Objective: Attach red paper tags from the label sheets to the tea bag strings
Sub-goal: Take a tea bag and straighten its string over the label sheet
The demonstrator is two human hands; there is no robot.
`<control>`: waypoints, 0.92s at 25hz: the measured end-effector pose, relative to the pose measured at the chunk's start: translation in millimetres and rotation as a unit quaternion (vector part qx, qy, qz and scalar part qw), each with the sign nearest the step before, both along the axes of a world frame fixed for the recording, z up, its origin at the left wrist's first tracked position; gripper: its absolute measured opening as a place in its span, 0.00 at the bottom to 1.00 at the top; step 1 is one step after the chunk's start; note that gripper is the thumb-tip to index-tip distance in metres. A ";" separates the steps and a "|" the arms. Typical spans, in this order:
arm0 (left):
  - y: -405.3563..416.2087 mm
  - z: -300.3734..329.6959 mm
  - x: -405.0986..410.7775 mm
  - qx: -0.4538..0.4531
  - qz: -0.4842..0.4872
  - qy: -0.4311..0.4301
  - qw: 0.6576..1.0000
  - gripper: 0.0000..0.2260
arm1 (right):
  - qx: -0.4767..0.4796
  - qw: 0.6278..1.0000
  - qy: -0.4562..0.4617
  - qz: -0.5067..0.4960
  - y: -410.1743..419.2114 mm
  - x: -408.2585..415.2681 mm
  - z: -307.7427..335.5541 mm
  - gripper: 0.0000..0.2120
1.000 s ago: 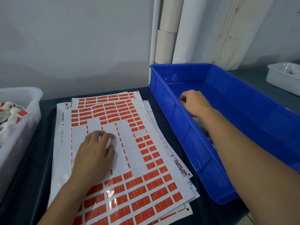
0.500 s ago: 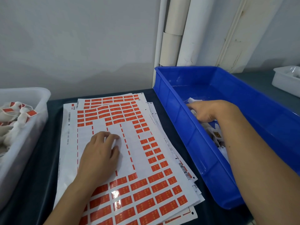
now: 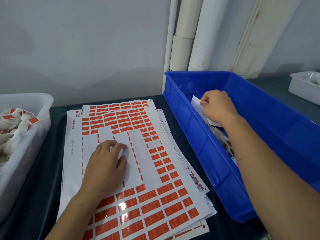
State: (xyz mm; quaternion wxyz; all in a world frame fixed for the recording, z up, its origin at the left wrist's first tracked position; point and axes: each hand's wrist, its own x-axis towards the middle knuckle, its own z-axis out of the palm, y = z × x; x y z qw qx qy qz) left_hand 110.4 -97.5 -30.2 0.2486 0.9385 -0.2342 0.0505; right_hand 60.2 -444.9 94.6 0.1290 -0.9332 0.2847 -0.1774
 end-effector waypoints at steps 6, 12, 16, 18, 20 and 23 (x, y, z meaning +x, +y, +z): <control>2.7 3.2 3.1 -0.147 0.012 0.087 0.985 0.15 | -0.067 0.988 -0.131 0.045 23.3 1.6 36.5 0.07; -0.5 17.2 0.0 -0.258 0.003 0.099 0.961 0.18 | 0.024 0.960 -0.156 0.231 105.4 14.5 48.1 0.06; 5.7 25.8 4.4 -0.368 -0.053 0.131 0.919 0.19 | 0.161 0.927 -0.077 0.330 173.5 29.6 -14.9 0.07; 10.1 22.7 5.7 -0.394 -0.023 0.126 0.910 0.10 | 0.229 0.911 -0.066 0.336 199.8 33.3 -52.6 0.06; 13.3 16.2 9.9 -0.412 0.041 0.121 0.902 0.09 | 0.280 0.904 -0.099 0.309 215.6 37.6 -81.6 0.04; 16.6 8.4 17.1 -0.467 0.091 0.147 0.867 0.09 | 0.402 0.859 -0.175 0.264 221.3 40.8 -107.7 0.06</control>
